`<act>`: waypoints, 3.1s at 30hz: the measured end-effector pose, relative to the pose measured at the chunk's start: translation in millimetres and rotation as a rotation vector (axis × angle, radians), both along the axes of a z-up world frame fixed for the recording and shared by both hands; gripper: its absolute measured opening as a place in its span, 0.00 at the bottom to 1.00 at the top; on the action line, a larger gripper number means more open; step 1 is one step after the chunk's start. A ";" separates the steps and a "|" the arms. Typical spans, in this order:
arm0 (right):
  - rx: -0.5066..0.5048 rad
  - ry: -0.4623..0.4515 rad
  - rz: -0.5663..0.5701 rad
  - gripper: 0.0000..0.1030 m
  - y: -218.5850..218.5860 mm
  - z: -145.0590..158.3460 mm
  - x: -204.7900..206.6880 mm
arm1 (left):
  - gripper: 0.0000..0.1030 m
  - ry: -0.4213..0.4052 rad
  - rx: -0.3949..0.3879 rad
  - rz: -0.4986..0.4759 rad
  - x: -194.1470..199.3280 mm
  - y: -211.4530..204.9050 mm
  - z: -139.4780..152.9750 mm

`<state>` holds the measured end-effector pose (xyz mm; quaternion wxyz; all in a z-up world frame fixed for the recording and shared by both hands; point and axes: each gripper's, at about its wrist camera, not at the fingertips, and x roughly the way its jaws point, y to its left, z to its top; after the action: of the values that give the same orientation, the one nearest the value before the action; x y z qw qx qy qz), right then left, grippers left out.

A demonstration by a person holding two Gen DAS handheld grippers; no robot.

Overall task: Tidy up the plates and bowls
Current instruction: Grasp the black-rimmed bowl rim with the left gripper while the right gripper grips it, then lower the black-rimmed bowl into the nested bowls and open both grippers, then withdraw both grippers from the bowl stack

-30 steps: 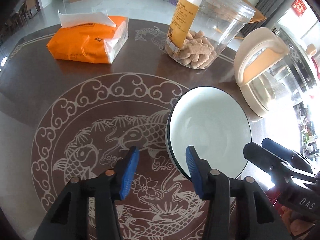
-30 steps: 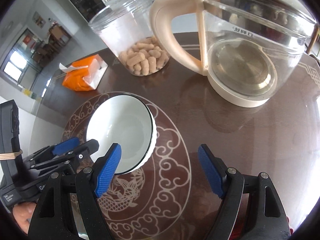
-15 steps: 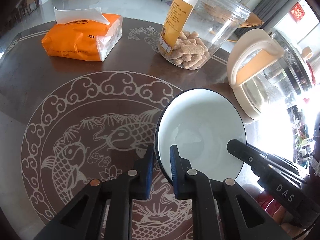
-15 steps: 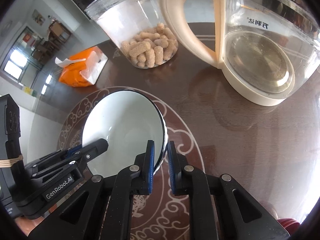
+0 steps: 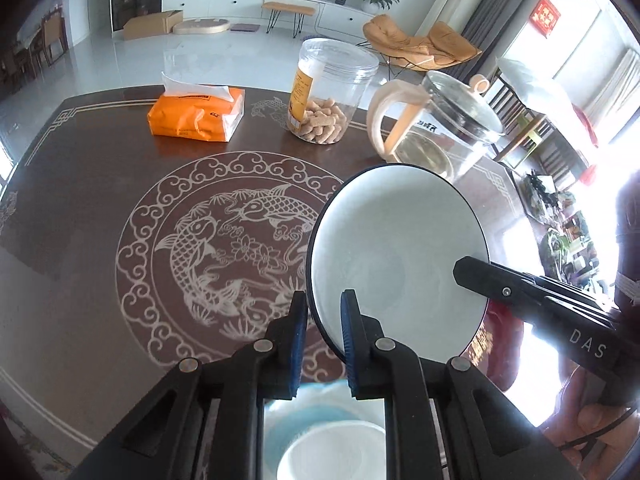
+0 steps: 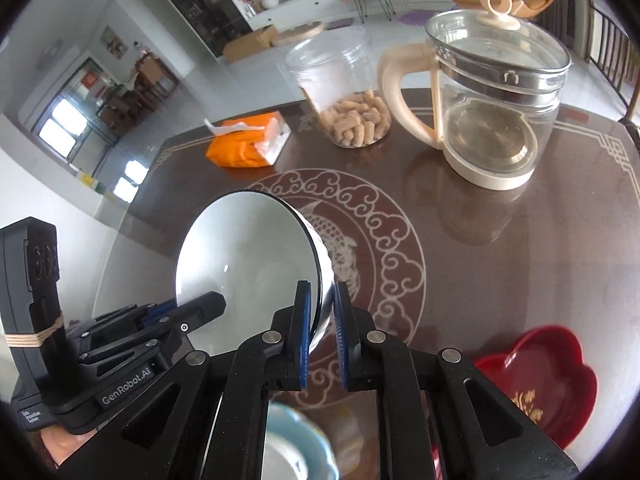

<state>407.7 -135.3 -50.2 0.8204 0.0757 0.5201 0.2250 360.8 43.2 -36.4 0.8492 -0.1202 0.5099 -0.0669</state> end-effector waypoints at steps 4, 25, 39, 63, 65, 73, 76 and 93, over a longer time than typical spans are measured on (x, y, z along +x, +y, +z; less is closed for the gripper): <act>0.014 -0.004 0.024 0.13 1.8 13.4 -52.9 | 0.16 -0.010 -0.011 -0.002 -50.3 3.6 10.3; 0.022 0.125 -0.001 0.14 1.7 -64.1 -146.4 | 0.16 0.073 0.030 -0.006 -137.3 -5.4 -70.3; -0.011 0.118 0.001 0.13 7.4 -84.2 -150.3 | 0.16 0.055 0.095 -0.021 -138.9 -10.8 -80.7; -0.145 -0.080 0.071 0.27 20.5 -76.1 -165.8 | 0.16 -0.085 0.200 0.010 -144.7 -16.2 -68.1; -0.123 -0.110 0.064 0.47 18.5 -70.9 -169.5 | 0.16 -0.114 0.189 0.030 -147.0 -11.0 -60.7; -0.101 -0.217 -0.019 0.65 -1.6 -45.7 -187.7 | 0.20 -0.237 0.185 0.103 -174.5 4.2 -33.7; -0.127 -0.240 -0.044 0.65 -8.8 -43.1 -197.5 | 0.38 -0.256 0.158 0.119 -186.5 6.2 -32.0; -0.185 -0.351 -0.158 0.66 -41.4 -47.2 -266.5 | 1.00 -0.447 0.280 0.169 -250.4 -13.2 -2.2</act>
<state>141.1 -176.6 -97.4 0.9169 0.0002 0.3803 0.1210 110.5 30.1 -38.6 0.9515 -0.0259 0.3023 0.0507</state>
